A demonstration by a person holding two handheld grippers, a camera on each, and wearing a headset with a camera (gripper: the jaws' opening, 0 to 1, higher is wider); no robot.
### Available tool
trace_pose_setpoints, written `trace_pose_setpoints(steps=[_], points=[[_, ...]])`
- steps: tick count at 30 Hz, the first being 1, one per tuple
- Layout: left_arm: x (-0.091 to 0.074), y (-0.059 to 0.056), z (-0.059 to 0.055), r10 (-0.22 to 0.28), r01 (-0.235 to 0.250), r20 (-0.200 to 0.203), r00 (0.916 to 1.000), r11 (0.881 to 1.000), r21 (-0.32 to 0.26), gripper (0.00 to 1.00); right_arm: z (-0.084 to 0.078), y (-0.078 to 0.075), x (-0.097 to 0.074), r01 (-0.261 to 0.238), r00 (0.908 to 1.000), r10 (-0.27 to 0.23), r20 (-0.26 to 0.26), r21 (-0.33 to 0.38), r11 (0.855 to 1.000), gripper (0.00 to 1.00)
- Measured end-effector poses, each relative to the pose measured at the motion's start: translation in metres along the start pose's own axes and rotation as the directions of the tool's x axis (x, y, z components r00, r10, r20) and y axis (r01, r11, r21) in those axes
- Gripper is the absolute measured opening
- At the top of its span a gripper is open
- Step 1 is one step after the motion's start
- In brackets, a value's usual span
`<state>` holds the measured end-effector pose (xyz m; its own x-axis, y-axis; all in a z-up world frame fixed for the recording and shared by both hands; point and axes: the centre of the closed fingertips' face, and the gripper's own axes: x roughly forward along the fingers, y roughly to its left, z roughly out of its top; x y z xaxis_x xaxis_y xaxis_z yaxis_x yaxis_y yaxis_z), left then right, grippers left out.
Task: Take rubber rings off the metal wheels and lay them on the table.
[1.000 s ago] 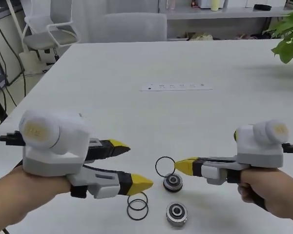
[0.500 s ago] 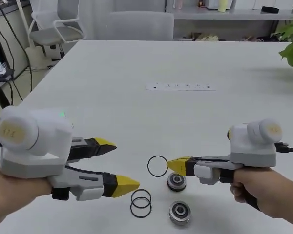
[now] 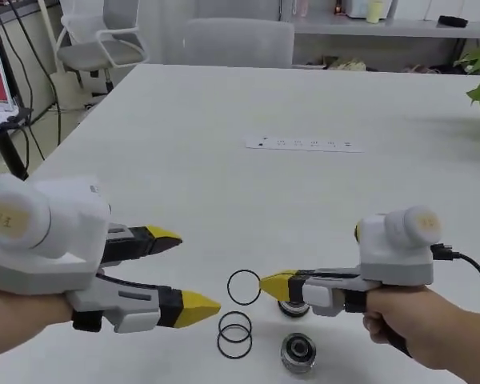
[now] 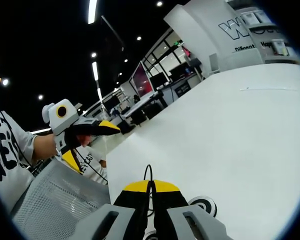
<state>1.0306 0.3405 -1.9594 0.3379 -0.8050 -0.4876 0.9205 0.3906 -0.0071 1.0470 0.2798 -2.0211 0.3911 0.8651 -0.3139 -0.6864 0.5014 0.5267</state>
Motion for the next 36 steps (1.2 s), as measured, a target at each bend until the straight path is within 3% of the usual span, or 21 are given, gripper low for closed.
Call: trace_pose_setpoints(steps=[10, 25, 36], points=[[-0.004, 0.003, -0.008, 0.014, -0.014, -0.006, 0.9999, 1.000, -0.011, 0.60, -0.011, -0.003, 0.010, 0.013, 0.9993, -0.013, -0.036, -0.004, 1.000, 0.00], [-0.009, 0.008, -0.018, 0.034, -0.034, -0.019, 0.9993, 0.999, -0.027, 0.60, -0.022, -0.021, 0.022, 0.075, 0.9937, -0.077, -0.082, -0.022, 0.997, 0.00], [-0.008, 0.008, -0.019, 0.032, -0.033, -0.025, 0.9992, 0.999, -0.030, 0.60, -0.028, -0.026, 0.026, 0.099, 0.9880, -0.106, -0.113, -0.062, 0.993, 0.00]])
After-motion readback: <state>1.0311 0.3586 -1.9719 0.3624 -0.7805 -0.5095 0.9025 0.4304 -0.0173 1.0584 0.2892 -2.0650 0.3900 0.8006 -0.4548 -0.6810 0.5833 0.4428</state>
